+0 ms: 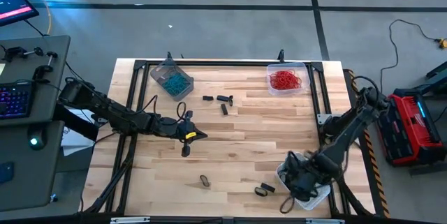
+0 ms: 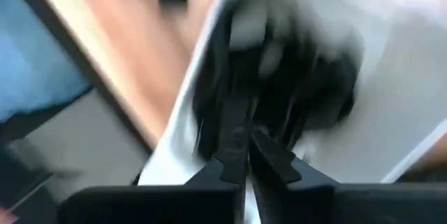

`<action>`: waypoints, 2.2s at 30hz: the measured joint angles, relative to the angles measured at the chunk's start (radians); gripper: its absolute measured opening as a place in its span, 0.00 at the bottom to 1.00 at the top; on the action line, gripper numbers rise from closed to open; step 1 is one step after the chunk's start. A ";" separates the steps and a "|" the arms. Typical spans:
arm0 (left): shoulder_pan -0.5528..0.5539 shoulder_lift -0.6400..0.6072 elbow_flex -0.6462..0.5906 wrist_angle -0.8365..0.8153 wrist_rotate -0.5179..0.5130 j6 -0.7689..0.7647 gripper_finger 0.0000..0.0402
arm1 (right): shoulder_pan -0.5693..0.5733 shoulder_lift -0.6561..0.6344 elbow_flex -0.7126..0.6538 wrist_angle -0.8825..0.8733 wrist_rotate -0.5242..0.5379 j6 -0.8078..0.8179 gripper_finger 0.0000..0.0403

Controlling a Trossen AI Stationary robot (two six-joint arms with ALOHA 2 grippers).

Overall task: Sort rubber bands into baskets
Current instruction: Put the black rubber band into the white bin

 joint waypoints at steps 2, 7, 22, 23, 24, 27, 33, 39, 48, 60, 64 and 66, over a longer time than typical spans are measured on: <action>0.000 0.000 0.000 0.003 0.000 0.000 0.00 | -0.052 0.000 -0.004 0.003 0.093 -0.117 0.03; -0.001 0.000 0.000 0.002 0.000 -0.003 0.00 | -0.239 0.000 -0.063 0.118 0.245 -0.452 0.01; 0.000 0.000 0.000 -0.004 0.000 -0.019 0.00 | -0.722 0.006 -0.373 1.041 0.541 -0.878 0.00; 0.000 0.000 0.000 -0.005 0.000 -0.020 0.00 | -0.733 0.011 -0.385 1.076 0.538 -0.880 0.00; 0.000 0.000 0.000 -0.006 0.000 -0.020 0.00 | -0.744 0.020 -0.395 1.107 0.538 -0.880 0.00; 0.000 0.000 0.000 -0.006 0.000 -0.027 0.00 | -0.771 0.071 -0.398 1.145 0.537 -0.879 0.00; 0.000 0.000 0.000 -0.007 0.000 -0.038 0.00 | -0.807 0.225 -0.321 1.193 0.583 -0.908 0.15; 0.000 0.000 0.000 -0.010 0.000 -0.056 0.00 | -0.862 0.361 -0.202 1.193 0.667 -0.867 0.39; 0.000 0.000 0.000 -0.014 0.000 -0.055 0.00 | -0.927 0.445 -0.121 1.163 0.662 -0.862 0.46; -0.002 0.000 0.000 -0.034 0.000 -0.055 0.00 | -0.980 0.533 -0.117 1.198 0.634 -0.872 0.24; -0.003 0.000 0.000 -0.037 0.000 -0.055 0.00 | -0.964 0.511 -0.119 1.179 0.617 -0.937 0.04; -0.003 0.000 0.000 -0.037 0.000 -0.055 0.00 | -0.948 0.481 -0.121 1.138 0.615 -0.951 0.03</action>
